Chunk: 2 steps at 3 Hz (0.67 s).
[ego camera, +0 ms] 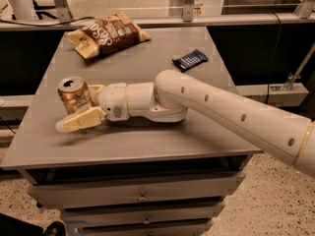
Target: Move orange can near brown chip bag
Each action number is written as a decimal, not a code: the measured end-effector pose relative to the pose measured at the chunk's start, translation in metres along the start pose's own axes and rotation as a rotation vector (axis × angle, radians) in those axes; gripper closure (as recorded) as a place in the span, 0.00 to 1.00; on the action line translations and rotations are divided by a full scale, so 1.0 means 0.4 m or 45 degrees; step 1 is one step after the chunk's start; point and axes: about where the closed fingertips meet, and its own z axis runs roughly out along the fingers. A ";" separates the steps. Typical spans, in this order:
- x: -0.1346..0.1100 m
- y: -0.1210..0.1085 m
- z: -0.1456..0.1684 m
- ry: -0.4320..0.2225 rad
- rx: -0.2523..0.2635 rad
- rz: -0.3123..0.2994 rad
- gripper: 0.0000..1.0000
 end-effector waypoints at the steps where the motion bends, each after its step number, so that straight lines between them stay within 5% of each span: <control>1: -0.004 0.022 -0.002 -0.003 -0.002 -0.033 0.40; 2: -0.021 0.029 -0.029 0.006 0.031 -0.098 0.63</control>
Offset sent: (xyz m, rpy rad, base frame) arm -0.0088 -0.0302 0.0203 -0.0195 -0.1480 -0.0562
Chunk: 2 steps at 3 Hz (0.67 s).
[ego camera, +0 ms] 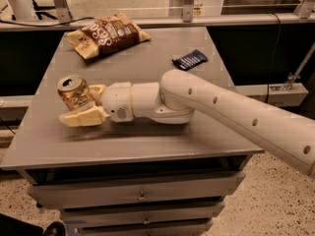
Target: Move orange can near brown chip bag
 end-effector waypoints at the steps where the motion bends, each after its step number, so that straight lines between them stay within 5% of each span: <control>1: -0.048 -0.028 -0.070 0.025 0.082 -0.112 0.87; 2: -0.115 -0.110 -0.183 0.022 0.182 -0.215 1.00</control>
Offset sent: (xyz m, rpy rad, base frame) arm 0.0894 -0.1303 0.0775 -0.0331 -0.2737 -0.2196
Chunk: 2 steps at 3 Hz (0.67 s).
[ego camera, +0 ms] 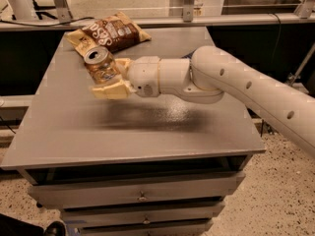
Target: Move orange can near brown chip bag
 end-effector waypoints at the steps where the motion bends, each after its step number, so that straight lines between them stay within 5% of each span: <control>1: 0.000 0.000 0.000 0.000 0.000 0.000 1.00; 2: 0.006 -0.028 0.009 0.006 -0.015 -0.013 1.00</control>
Offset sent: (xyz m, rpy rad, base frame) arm 0.0365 -0.0001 -0.0051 -0.0209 -0.0224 0.0230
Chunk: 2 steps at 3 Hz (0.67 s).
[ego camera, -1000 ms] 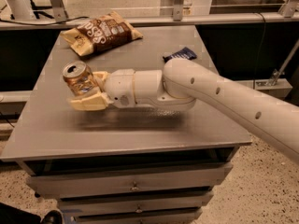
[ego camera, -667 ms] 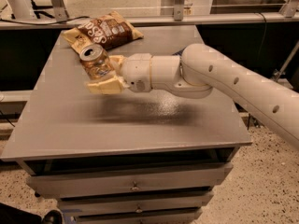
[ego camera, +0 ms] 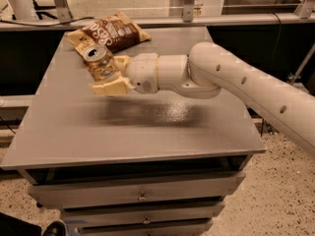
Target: Move orange can near brown chip bag
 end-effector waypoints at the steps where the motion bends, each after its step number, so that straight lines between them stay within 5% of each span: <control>1: 0.068 -0.093 0.020 0.014 -0.054 0.022 1.00; 2: 0.169 -0.221 0.037 0.019 -0.100 0.066 1.00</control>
Offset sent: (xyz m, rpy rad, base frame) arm 0.2133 -0.0400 -0.0382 0.0461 0.0125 0.0162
